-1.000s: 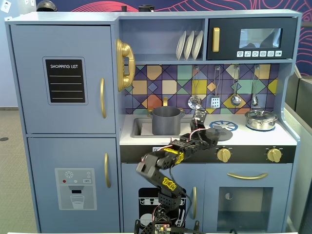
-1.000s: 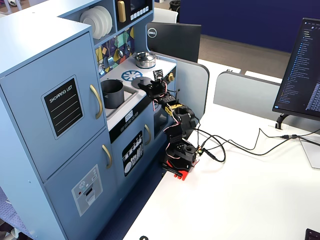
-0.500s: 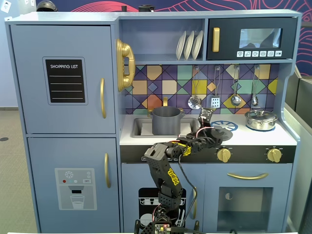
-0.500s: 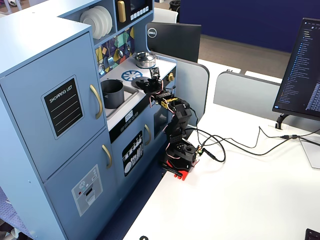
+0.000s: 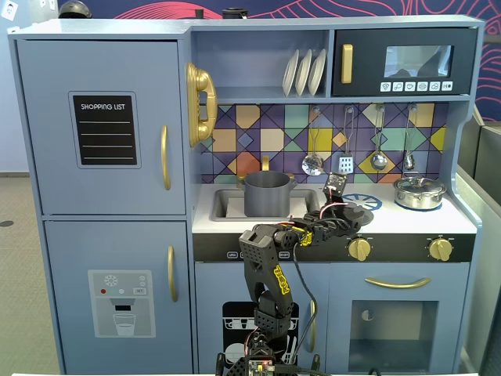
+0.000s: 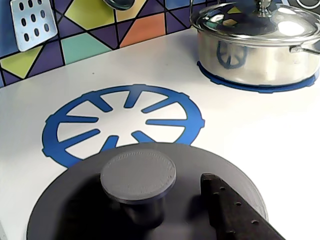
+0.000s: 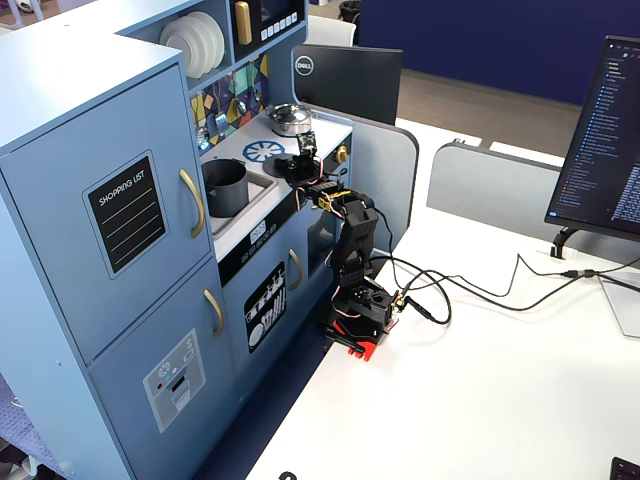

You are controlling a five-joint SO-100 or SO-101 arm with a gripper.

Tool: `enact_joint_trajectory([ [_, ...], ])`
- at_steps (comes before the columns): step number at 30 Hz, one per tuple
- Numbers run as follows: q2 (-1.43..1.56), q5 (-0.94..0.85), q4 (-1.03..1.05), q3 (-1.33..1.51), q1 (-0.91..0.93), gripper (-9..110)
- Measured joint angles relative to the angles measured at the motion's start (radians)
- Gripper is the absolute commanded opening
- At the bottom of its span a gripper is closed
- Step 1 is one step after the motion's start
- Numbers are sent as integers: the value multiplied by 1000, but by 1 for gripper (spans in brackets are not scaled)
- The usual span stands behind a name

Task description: Pick up the lid from the counter and put it on the gray recipient

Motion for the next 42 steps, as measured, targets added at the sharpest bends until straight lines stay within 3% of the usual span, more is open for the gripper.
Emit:
enact_joint_trajectory([
  [18,20,15,-3,-94,-80,0],
  [25,123,15,118,-242,-127,0],
  [33,273,25,305,-272,-327,0],
  [42,299,25,330,-256,-462,0],
])
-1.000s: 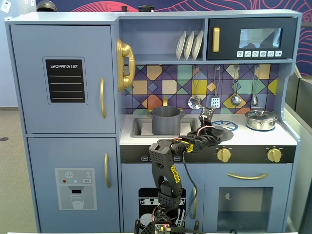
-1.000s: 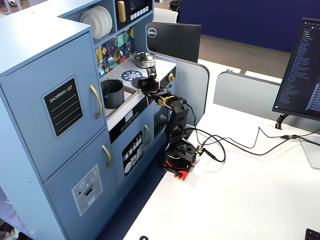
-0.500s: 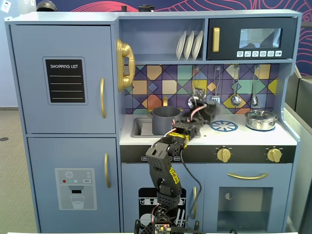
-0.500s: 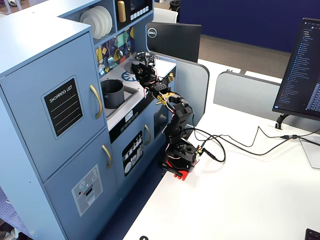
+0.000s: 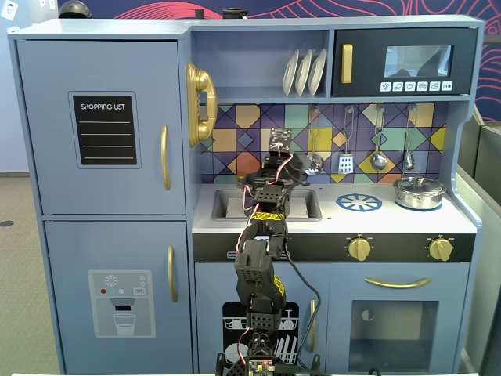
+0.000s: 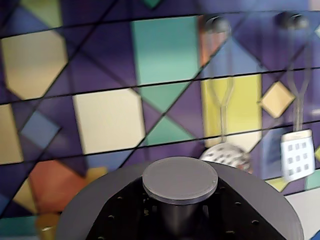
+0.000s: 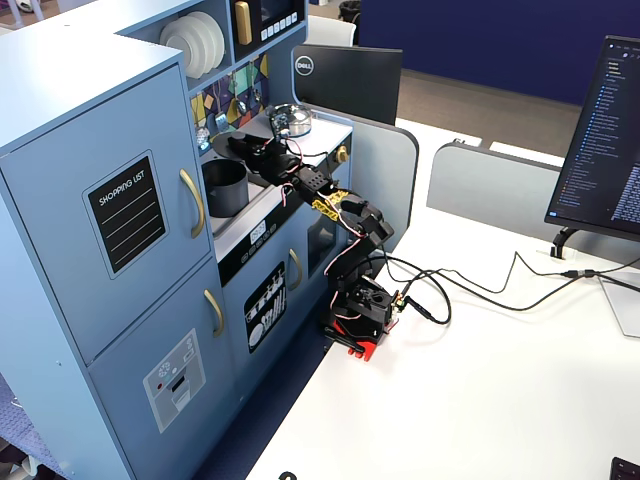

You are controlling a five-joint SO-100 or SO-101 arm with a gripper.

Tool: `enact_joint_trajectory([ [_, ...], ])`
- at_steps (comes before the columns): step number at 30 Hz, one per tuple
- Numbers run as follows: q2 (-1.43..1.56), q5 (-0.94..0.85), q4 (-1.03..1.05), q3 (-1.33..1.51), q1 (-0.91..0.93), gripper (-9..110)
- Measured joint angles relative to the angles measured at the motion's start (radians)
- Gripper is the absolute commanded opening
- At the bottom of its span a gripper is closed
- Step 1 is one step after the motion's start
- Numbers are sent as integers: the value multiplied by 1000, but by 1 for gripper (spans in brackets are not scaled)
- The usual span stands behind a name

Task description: Pick up the lid from the counter and put it on the gray recipient

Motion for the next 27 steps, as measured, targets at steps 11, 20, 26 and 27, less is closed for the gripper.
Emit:
enact_joint_trajectory([
  [11,3,0,3,77,-81,0],
  [20,3,0,-5,77,-118,0],
  [26,-21,0,-38,87,-130,0],
  [27,-25,0,-43,92,-137,0],
])
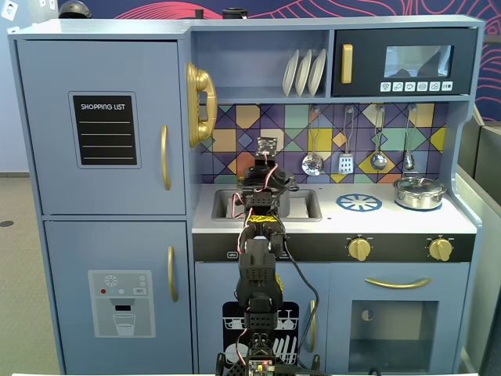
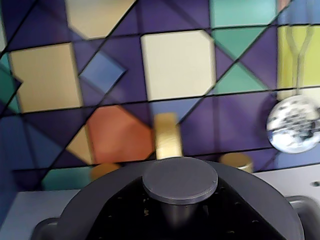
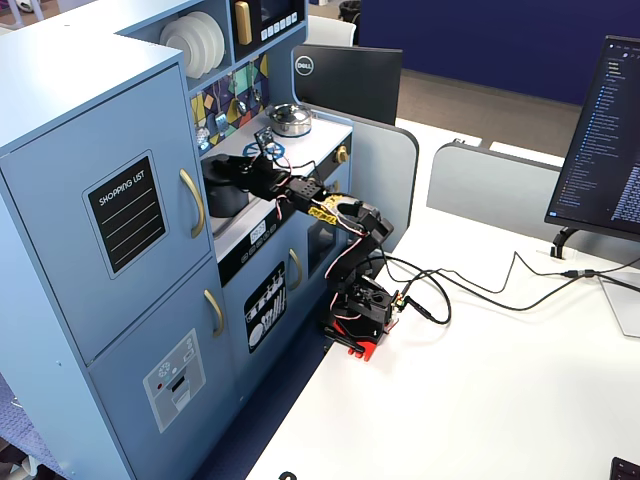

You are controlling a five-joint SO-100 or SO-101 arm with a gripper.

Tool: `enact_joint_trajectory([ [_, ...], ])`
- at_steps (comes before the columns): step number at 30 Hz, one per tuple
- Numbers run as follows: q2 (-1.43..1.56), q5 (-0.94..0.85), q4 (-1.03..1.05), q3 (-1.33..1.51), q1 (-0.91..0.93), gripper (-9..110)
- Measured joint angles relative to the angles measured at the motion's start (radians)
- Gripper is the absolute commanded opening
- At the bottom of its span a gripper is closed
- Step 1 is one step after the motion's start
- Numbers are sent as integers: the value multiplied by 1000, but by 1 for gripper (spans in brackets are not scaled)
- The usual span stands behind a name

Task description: Pick up the lid from the counter and put it on the gray recipient

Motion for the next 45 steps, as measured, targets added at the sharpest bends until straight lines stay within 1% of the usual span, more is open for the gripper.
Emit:
enact_joint_trajectory([
  [25,-6,-97,-77,69,12,0],
  [26,-6,-104,-77,71,12,3],
  [28,-6,-115,-77,71,12,15],
  [30,-6,-115,-77,71,23,24],
  [32,-5,-115,-75,71,35,32],
  [34,0,-110,-67,71,44,36],
  [36,12,-104,-52,71,48,38],
  [40,58,-95,18,71,40,37],
  [45,186,-83,209,5,41,31],
])
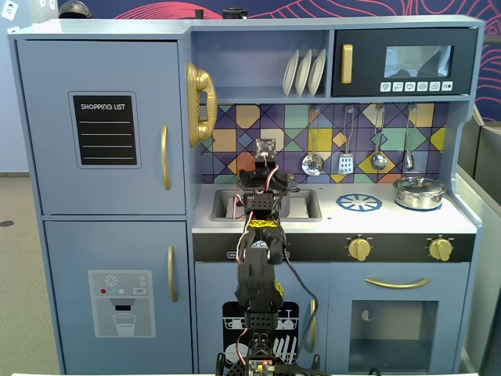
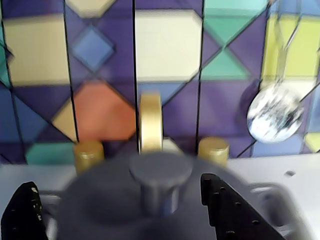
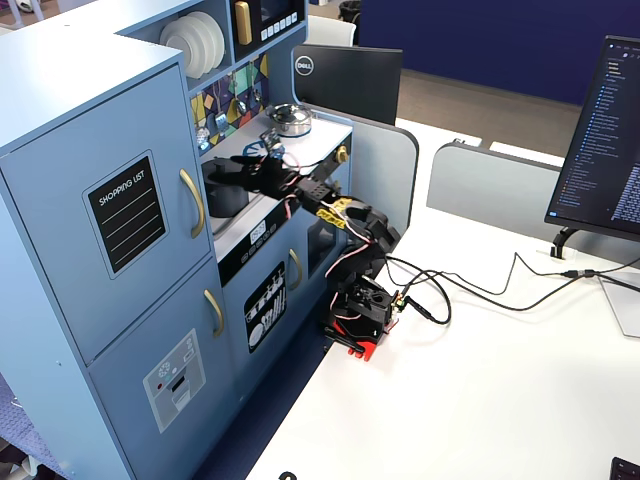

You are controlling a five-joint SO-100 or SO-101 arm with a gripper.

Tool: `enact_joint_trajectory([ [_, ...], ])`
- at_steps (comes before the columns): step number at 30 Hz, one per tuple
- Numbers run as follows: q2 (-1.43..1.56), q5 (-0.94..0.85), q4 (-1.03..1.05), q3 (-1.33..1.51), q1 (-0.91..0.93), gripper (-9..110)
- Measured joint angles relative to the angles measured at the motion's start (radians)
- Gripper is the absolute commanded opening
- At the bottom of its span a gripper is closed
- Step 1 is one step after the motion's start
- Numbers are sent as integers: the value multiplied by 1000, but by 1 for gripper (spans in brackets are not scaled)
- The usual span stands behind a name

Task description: Pick up the lid from the counter and put it on the gray recipient

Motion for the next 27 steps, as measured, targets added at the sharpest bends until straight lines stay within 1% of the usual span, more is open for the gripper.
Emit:
enact_joint_trajectory([
  [4,169,0,279,-63,-28,22],
  [5,216,0,368,-67,-29,15],
  [8,348,5,646,-78,-14,6],
  [9,383,9,736,-77,-6,1],
  [11,416,15,884,-64,5,0],
  [13,440,3,976,-23,0,0],
  [15,463,8,1009,48,-5,0],
  [19,499,-2,994,276,-5,0],
  [24,591,11,836,629,-2,0],
  [27,637,34,804,784,-3,0],
])
